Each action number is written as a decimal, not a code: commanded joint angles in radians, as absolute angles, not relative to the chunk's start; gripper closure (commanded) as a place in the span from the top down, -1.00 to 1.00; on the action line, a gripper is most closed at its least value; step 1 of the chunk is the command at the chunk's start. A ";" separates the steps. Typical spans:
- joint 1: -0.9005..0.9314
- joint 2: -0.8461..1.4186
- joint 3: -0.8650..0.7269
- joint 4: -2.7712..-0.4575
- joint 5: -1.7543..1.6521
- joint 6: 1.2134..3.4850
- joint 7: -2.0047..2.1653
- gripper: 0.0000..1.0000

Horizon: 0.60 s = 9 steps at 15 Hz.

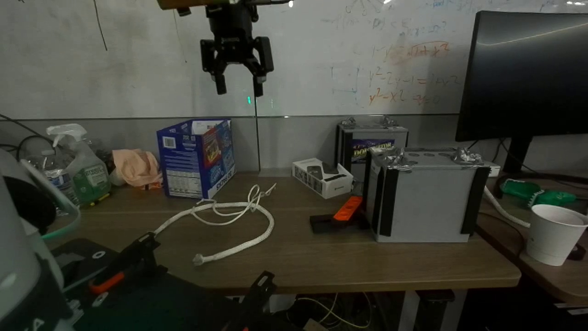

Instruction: Put the white string in the blue box

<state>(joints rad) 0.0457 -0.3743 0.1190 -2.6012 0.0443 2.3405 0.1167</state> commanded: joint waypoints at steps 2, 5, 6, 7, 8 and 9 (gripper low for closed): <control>0.025 -0.045 0.112 -2.363 -0.034 2.397 0.128 1.00; 0.042 0.149 0.101 -2.212 -0.069 2.404 0.105 1.00; 0.051 0.214 0.102 -2.164 -0.069 2.413 0.094 1.00; 0.057 0.266 0.102 -2.128 -0.063 2.421 0.078 1.00; 0.064 0.318 0.104 -2.091 -0.058 2.431 0.062 1.00; 0.070 0.372 0.108 -2.054 -0.050 2.442 0.043 1.00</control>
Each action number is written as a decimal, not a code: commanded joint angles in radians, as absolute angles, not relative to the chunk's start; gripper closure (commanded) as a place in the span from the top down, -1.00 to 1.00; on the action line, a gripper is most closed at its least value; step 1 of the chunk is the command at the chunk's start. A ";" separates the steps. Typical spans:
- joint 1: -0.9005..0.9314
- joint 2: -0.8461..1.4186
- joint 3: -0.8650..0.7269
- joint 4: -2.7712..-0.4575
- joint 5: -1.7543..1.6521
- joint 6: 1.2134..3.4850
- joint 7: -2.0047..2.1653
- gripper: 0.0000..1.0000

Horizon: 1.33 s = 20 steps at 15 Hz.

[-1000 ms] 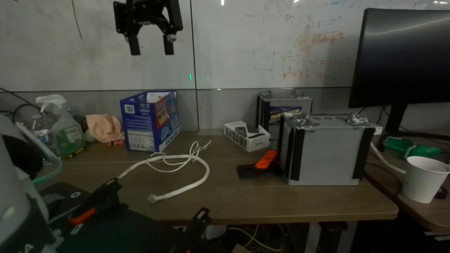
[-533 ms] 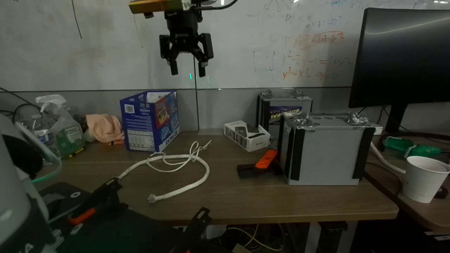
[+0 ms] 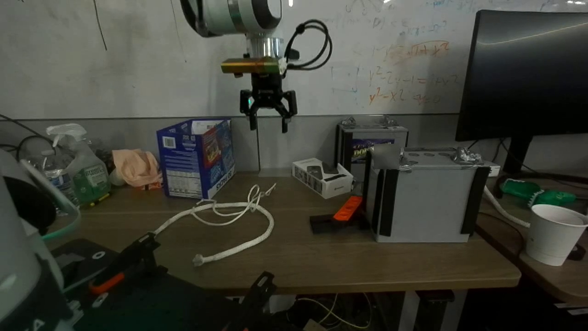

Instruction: Put the white string in the blue box

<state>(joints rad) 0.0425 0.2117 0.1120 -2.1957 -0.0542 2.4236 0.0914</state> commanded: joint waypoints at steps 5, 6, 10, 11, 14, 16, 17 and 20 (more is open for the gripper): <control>0.097 0.599 0.116 -1.899 -0.043 2.480 -0.012 1.00; 0.095 0.637 0.126 -1.874 -0.041 2.476 -0.043 1.00; 0.095 0.747 0.135 -1.805 -0.053 2.457 -0.125 1.00; 0.091 0.767 0.142 -1.793 -0.048 2.457 -0.142 1.00; 0.090 0.801 0.159 -1.775 -0.045 2.466 -0.178 1.00; 0.096 0.821 0.161 -1.767 -0.044 2.481 -0.177 1.00; 0.110 0.830 0.151 -1.760 -0.050 2.492 -0.152 1.00; 0.127 0.854 0.140 -1.746 -0.058 2.510 -0.134 1.00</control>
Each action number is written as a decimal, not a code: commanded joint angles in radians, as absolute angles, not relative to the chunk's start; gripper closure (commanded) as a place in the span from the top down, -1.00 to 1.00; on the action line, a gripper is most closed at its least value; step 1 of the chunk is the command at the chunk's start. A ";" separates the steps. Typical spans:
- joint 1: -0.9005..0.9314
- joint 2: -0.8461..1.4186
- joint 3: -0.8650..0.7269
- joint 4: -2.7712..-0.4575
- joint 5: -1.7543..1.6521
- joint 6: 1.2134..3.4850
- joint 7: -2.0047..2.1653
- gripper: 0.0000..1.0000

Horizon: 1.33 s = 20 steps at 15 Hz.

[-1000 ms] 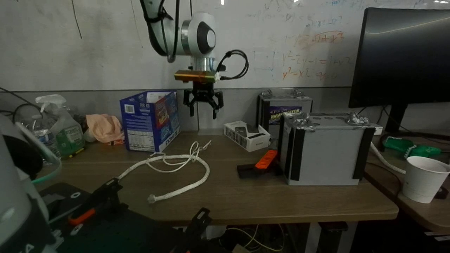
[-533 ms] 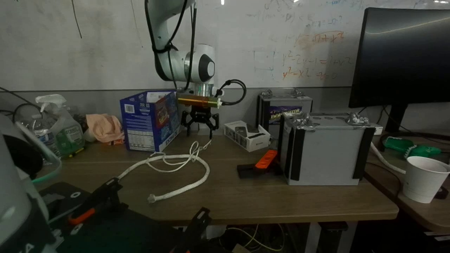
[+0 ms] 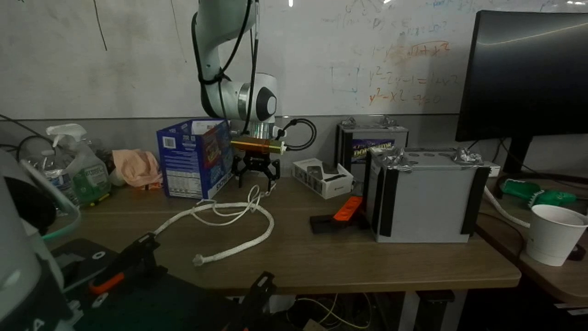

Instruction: Put the white string in the blue box

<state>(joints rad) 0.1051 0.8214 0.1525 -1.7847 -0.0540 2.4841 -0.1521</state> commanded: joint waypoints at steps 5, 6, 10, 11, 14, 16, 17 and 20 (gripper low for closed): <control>0.171 0.889 0.096 -1.734 -0.071 2.586 -0.062 1.00; 0.182 0.897 0.085 -1.730 -0.074 2.598 -0.046 1.00; 0.215 0.919 0.054 -1.723 -0.081 2.622 -0.005 1.00; 0.222 0.920 0.049 -1.723 -0.083 2.626 0.004 1.00; 0.239 0.919 0.037 -1.739 -0.087 2.667 0.027 1.00; 0.250 0.916 0.030 -1.752 -0.087 2.700 0.042 1.00; 0.256 0.919 0.025 -1.752 -0.087 2.713 0.049 1.00; 0.269 0.921 0.013 -1.753 -0.089 2.731 0.067 1.00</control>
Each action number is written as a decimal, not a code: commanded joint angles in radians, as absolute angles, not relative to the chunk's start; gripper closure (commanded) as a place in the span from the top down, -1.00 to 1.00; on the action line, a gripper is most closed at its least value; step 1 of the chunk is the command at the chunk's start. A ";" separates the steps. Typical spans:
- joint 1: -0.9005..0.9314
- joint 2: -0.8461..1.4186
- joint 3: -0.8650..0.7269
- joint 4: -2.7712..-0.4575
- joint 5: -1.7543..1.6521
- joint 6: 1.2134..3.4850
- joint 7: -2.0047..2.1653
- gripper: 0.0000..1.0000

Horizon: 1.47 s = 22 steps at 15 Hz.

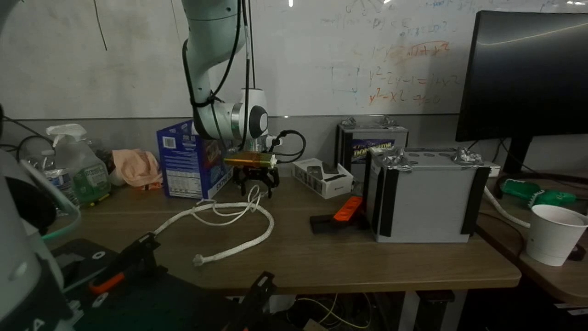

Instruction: Put the white string in the blue box

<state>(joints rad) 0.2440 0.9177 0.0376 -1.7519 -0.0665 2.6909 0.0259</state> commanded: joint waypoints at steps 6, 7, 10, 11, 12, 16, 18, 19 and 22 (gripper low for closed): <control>0.284 0.933 -0.008 -1.746 -0.088 2.738 0.093 1.00; 0.285 0.933 -0.010 -1.747 -0.088 2.742 0.095 1.00; 0.287 0.935 -0.013 -1.749 -0.088 2.746 0.100 1.00; 0.287 0.935 -0.014 -1.749 -0.087 2.747 0.101 1.00; 0.288 0.937 -0.016 -1.748 -0.088 2.748 0.103 1.00; 0.294 0.937 -0.022 -1.751 -0.089 2.758 0.109 0.48; 0.297 0.938 -0.025 -1.750 -0.089 2.761 0.110 0.39; 0.297 0.938 -0.026 -1.751 -0.089 2.761 0.111 0.24; 0.301 0.933 -0.028 -1.748 -0.090 2.755 0.115 -0.21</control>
<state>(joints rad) 0.2803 0.9310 -0.0061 -1.7497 -0.0668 2.7381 0.0831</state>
